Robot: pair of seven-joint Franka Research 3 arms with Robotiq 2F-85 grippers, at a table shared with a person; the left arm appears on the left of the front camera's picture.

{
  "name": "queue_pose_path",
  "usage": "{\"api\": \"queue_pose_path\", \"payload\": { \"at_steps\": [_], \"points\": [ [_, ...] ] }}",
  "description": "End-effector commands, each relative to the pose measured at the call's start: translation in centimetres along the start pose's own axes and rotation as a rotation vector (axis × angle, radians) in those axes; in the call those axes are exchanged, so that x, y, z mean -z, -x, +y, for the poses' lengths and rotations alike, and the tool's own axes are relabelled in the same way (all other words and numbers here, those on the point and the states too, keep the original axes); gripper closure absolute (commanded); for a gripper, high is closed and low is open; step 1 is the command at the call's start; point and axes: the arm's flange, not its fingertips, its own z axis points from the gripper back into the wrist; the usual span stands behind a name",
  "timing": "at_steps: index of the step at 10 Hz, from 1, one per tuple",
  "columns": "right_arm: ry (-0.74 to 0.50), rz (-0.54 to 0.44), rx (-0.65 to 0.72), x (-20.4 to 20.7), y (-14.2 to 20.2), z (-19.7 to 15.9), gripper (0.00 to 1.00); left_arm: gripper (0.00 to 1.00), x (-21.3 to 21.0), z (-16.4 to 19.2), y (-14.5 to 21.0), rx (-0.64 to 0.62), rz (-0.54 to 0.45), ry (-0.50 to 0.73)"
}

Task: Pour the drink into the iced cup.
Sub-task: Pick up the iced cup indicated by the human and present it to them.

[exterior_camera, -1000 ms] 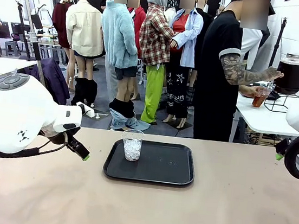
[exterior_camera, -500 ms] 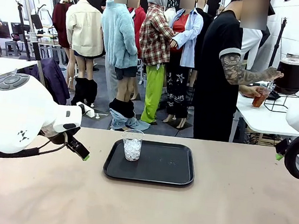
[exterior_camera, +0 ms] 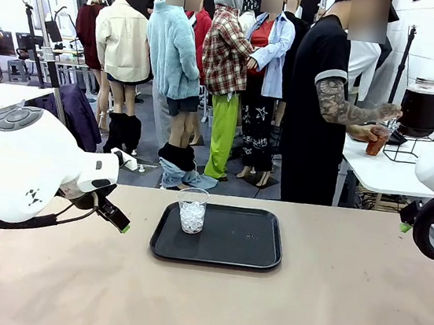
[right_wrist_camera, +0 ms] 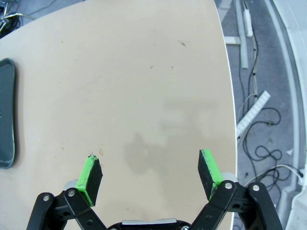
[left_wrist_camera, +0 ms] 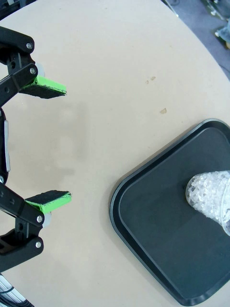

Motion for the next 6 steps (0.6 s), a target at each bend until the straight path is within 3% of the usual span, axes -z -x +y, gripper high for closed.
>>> {"api": "queue_pose_path", "payload": {
  "at_steps": [1,6],
  "points": [
    [0.01,-0.003,-0.003,0.06,-0.08,-0.12,0.0,0.0,-0.07,0.17,0.08,-0.004,-0.001,0.0],
    [0.01,-0.003,-0.003,0.06,-0.08,-0.12,0.0,0.0,-0.07,0.17,0.08,-0.004,-0.001,0.0]
  ]
}}
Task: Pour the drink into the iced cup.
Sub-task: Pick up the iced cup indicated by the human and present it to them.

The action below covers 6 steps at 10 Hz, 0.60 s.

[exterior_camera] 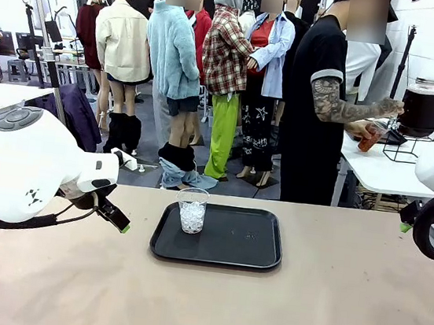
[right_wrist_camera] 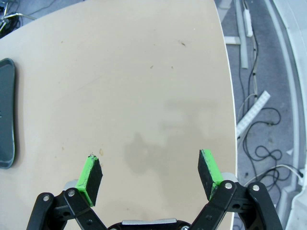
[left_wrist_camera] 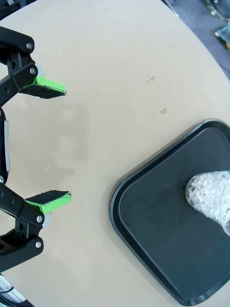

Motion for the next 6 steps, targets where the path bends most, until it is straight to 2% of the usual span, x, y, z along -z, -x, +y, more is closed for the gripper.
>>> {"api": "queue_pose_path", "payload": {
  "at_steps": [1,6],
  "points": [
    [0.01,-0.003,-0.003,0.06,-0.08,-0.12,0.0,0.0,-0.07,0.17,0.08,-0.004,-0.001,0.0],
    [0.01,-0.003,-0.003,0.06,-0.08,-0.12,0.0,0.0,-0.07,0.17,0.08,-0.004,-0.001,0.0]
  ]
}}
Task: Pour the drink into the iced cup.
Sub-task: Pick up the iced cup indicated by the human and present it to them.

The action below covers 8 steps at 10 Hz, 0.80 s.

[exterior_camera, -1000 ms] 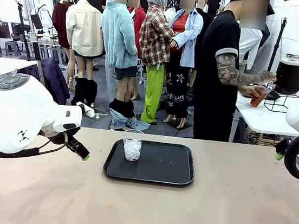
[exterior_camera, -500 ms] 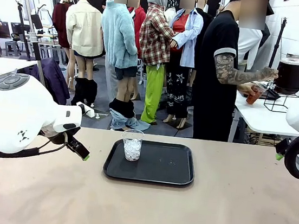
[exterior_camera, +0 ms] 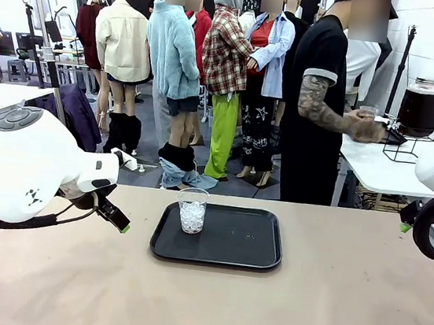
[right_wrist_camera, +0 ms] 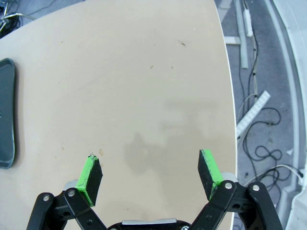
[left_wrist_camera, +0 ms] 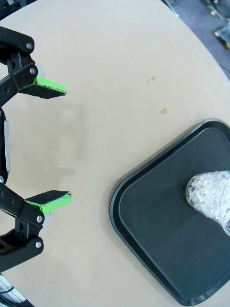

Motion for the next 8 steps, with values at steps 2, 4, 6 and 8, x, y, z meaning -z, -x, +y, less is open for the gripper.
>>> {"api": "queue_pose_path", "payload": {
  "at_steps": [2,4,6,8],
  "points": [
    [0.01,-0.003,-0.003,0.06,-0.08,-0.12,0.0,0.0,-0.07,0.17,0.08,-0.004,-0.001,0.0],
    [0.01,-0.003,-0.003,0.06,-0.08,-0.12,0.0,0.0,-0.07,0.17,0.08,-0.004,-0.001,0.0],
    [0.01,-0.003,-0.003,0.06,-0.08,-0.12,0.0,0.0,-0.07,0.17,0.08,-0.004,-0.001,0.0],
    [0.01,-0.003,-0.003,0.06,-0.08,-0.12,0.0,0.0,-0.07,0.17,0.08,-0.004,-0.001,0.0]
  ]
}}
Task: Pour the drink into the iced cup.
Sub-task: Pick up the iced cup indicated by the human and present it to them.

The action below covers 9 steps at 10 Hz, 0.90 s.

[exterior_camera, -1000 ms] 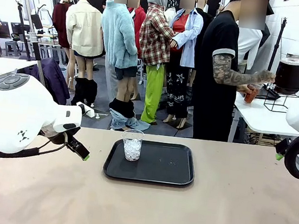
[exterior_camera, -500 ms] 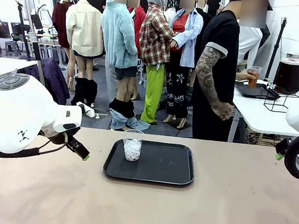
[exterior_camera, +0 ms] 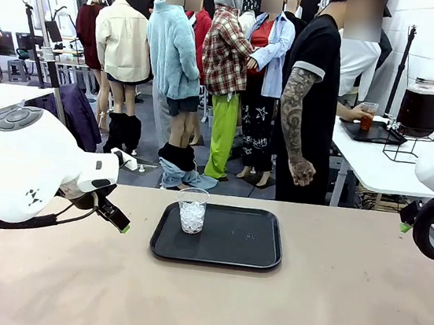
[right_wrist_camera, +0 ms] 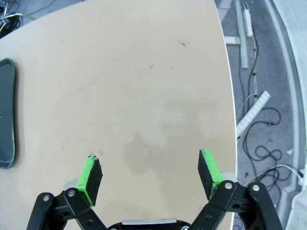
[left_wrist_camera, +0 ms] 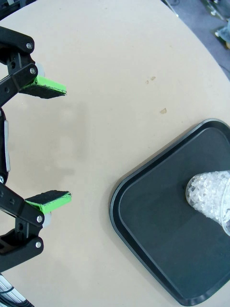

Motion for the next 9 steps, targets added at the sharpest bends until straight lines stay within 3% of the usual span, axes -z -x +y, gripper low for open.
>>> {"api": "queue_pose_path", "payload": {
  "at_steps": [1,9],
  "points": [
    [0.01,-0.003,-0.003,0.06,-0.08,-0.12,0.0,0.0,-0.07,0.17,0.09,-0.004,-0.001,0.0],
    [0.01,-0.003,-0.003,0.06,-0.08,-0.12,0.0,0.0,-0.07,0.17,0.09,-0.004,-0.001,0.0]
  ]
}}
